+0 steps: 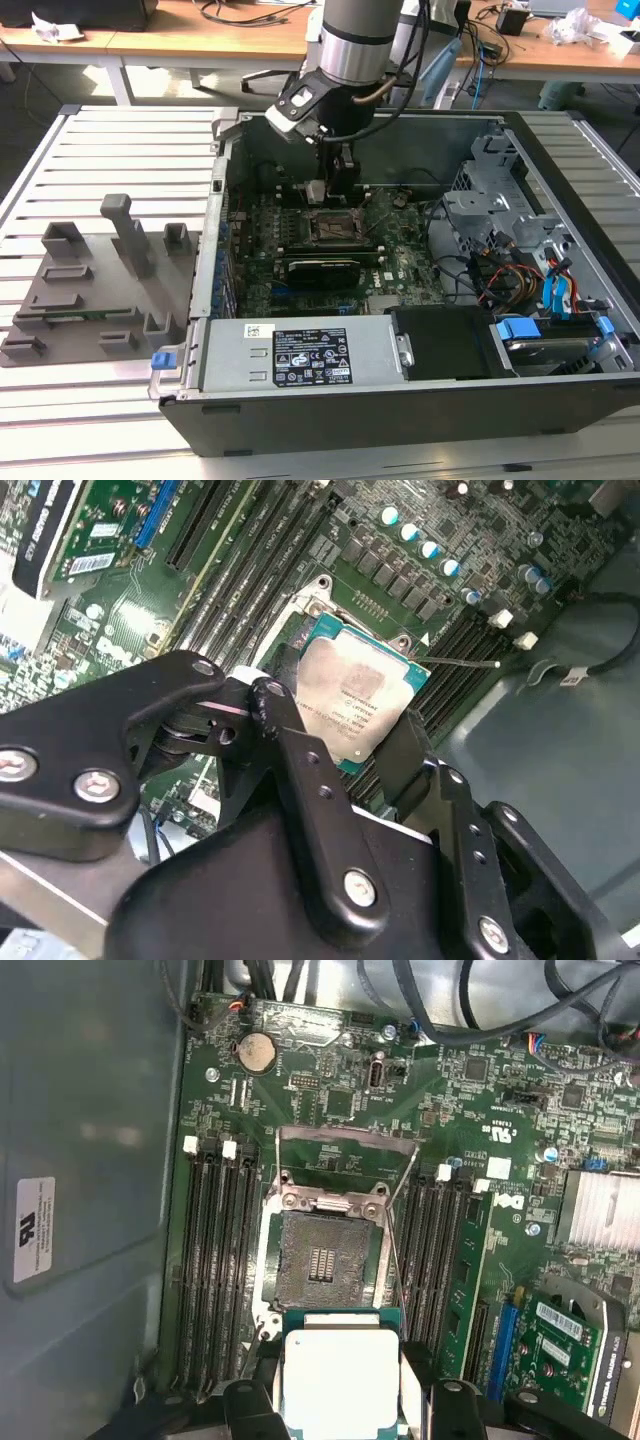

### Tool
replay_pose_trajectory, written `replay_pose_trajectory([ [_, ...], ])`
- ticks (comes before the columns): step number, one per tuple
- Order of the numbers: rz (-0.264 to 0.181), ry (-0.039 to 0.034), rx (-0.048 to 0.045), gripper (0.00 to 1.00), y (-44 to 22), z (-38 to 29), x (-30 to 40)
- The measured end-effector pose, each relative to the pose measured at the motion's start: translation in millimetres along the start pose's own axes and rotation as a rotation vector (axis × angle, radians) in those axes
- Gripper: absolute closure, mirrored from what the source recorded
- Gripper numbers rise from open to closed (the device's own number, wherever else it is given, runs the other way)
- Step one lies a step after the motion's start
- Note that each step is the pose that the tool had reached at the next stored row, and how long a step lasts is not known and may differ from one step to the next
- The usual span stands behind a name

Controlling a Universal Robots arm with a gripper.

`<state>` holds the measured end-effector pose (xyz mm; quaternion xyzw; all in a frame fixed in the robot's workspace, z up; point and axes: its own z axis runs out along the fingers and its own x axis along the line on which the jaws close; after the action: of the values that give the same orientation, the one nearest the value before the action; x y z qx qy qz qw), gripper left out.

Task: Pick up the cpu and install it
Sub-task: 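Place the cpu into insertion slot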

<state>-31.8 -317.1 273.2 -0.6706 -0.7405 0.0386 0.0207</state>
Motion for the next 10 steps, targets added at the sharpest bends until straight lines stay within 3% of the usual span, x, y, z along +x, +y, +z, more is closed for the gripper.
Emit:
replay_pose_trajectory([
  [1, 0.025, -0.0026, 0.0011, 0.45, 0.0, -0.1, 0.0],
  [5, 0.042, -0.0264, 0.0035, 0.45, 0.0, 0.0, 0.0],
  [10, 0.047, -0.0286, 0.0039, 0.45, 0.0, 0.1, 0.0],
])
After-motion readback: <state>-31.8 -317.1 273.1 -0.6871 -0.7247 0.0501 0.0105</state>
